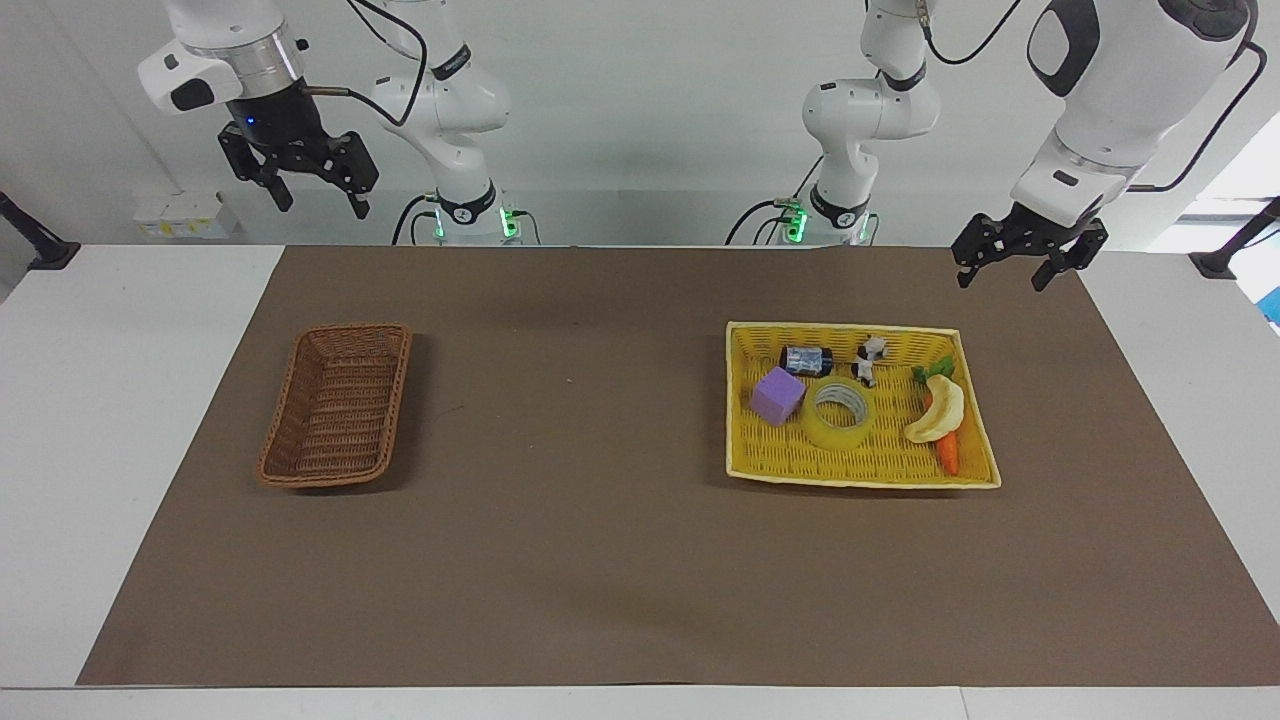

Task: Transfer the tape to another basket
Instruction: 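Reach the left gripper into the yellow tray and grasp the tape roll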

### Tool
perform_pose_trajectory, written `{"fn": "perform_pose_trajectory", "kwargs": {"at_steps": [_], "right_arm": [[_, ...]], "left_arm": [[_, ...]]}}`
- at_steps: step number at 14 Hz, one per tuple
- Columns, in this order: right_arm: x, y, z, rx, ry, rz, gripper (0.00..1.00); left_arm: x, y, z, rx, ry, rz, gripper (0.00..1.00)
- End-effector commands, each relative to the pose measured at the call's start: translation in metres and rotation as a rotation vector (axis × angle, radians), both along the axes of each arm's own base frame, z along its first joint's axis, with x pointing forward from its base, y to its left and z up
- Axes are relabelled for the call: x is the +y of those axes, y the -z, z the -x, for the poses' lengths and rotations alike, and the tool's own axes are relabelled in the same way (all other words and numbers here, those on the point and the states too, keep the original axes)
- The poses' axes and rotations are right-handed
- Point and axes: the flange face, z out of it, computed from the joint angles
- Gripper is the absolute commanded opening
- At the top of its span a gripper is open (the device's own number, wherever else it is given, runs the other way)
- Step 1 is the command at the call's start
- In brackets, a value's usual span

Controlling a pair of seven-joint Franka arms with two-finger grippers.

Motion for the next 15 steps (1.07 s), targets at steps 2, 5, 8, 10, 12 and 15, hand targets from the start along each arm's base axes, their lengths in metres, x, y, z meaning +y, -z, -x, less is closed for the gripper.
{"fn": "perform_pose_trajectory", "kwargs": {"at_steps": [2,5,8,10,12,15], "right_arm": [[-0.003,0.0,0.008,0.012,-0.015,-0.02,1.0],[-0.003,0.0,0.008,0.012,-0.015,-0.02,1.0],[-0.003,0.0,0.008,0.012,-0.015,-0.02,1.0],[-0.003,0.0,0.008,0.012,-0.014,-0.02,1.0],[-0.003,0.0,0.008,0.013,-0.014,-0.02,1.0],[-0.003,0.0,0.008,0.013,-0.014,-0.02,1.0]], "left_arm": [[-0.002,0.018,0.006,0.006,0.016,0.008,1.0],[-0.005,0.04,0.007,0.005,0.024,0.008,0.98],[-0.011,0.071,0.005,0.017,0.021,0.007,0.91],[-0.016,0.102,0.005,-0.003,0.023,0.009,0.91],[-0.033,0.137,0.008,0.006,0.051,0.008,0.91],[-0.059,0.192,-0.003,0.006,0.061,0.019,0.93]]}}
